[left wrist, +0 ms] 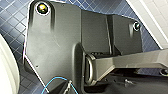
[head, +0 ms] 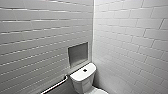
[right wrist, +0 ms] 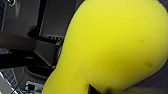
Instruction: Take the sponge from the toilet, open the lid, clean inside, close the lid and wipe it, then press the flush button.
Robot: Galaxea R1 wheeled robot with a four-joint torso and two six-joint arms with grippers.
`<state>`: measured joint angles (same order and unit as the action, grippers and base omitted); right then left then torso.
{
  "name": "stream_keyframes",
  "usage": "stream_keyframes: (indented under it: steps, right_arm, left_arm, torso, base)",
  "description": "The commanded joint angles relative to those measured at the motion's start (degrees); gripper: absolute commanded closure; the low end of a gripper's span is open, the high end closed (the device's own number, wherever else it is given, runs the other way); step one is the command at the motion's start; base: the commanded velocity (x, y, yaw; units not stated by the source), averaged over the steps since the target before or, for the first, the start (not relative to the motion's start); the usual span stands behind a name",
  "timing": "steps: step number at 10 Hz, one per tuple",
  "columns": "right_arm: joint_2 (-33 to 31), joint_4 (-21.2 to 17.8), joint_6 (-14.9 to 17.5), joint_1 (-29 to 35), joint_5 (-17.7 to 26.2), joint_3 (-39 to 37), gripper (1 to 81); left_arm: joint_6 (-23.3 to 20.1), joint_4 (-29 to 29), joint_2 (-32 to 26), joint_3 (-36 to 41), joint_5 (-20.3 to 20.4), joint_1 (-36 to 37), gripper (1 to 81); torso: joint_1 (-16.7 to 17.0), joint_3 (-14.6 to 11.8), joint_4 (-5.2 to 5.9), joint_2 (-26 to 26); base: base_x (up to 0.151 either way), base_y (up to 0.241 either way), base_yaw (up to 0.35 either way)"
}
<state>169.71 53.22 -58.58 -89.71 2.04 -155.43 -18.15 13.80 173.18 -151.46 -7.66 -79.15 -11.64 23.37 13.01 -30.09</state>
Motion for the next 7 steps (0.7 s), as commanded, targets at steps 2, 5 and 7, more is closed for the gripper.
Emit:
stream_keyframes:
  steps: [2,5,7]
  right_arm:
    - [3.12,-0.49,3.82,2.29,10.0,-0.83,81.1]
    - [4.36,-33.34,43.88,3.96,11.79,-2.76,81.1]
    - [3.74,-56.69,63.64,3.7,6.6,-4.69,81.1]
  left_arm:
    - [-0.22,0.7,0.15,-1.04,-3.86,2.9,1.0]
    - [-0.31,0.61,0.07,-1.38,-3.77,2.64,1.0]
    - [-0.31,0.61,0.41,-2.7,-3.77,2.55,1.0]
  torso:
    - [0.0,-0.02,0.0,0.0]
    - [0.05,-0.02,0.0,0.0]
    - [0.05,-0.02,0.0,0.0]
  base:
    - [0.0,0.0,0.0]
    - [0.0,0.0,0.0]
    - [0.0,0.0,0.0]
